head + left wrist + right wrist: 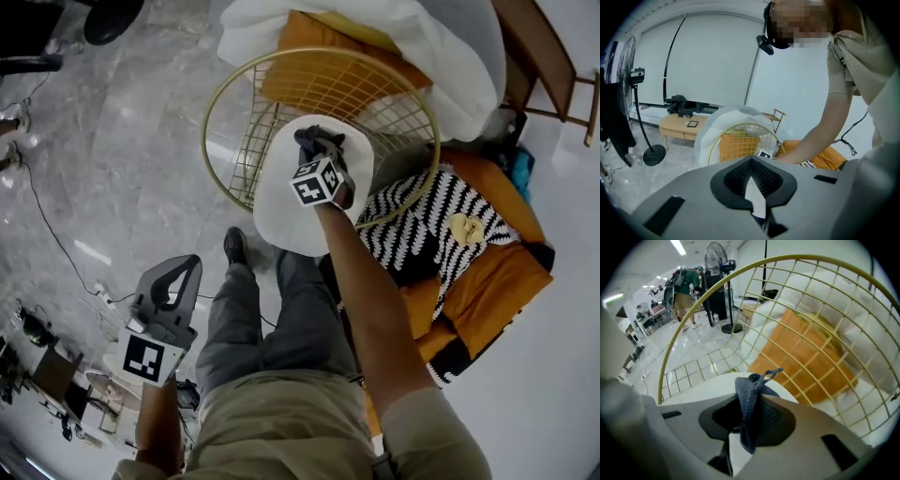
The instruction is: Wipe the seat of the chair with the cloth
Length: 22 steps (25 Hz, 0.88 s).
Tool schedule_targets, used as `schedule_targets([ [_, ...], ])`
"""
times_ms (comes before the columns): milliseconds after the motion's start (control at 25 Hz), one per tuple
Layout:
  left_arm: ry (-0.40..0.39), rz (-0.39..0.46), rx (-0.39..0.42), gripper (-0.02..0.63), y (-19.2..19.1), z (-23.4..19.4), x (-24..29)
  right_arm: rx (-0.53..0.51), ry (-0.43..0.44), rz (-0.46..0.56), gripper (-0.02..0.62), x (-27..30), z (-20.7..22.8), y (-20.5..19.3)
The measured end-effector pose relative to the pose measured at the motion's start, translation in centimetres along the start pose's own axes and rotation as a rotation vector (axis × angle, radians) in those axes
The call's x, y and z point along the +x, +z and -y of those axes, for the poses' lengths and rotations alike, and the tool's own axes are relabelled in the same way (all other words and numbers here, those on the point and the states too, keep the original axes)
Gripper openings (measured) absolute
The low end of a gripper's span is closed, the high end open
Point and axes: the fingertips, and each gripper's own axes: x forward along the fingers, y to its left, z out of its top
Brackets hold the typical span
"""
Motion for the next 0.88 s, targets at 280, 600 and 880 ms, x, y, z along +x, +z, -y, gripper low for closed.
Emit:
schedule_targets([
  [280,-0.037,-0.008,0.020,0.015,1.0,0.4,1.5,0.133,-0.274,-0.100,0.092,-5.6,11.0,-9.5],
  [600,-0.047,-0.012,0.019,0.015,1.1,0.3,1.6,0.149,-0.278,-0.100,0.092,-5.4,8.5,-8.8],
  [880,-0.025,-0.020,-0.001,0.015,-0.1,-0.4,0.9,-0.019,0.088,-0.074,0.092,0.0,-7.9,-1.2],
])
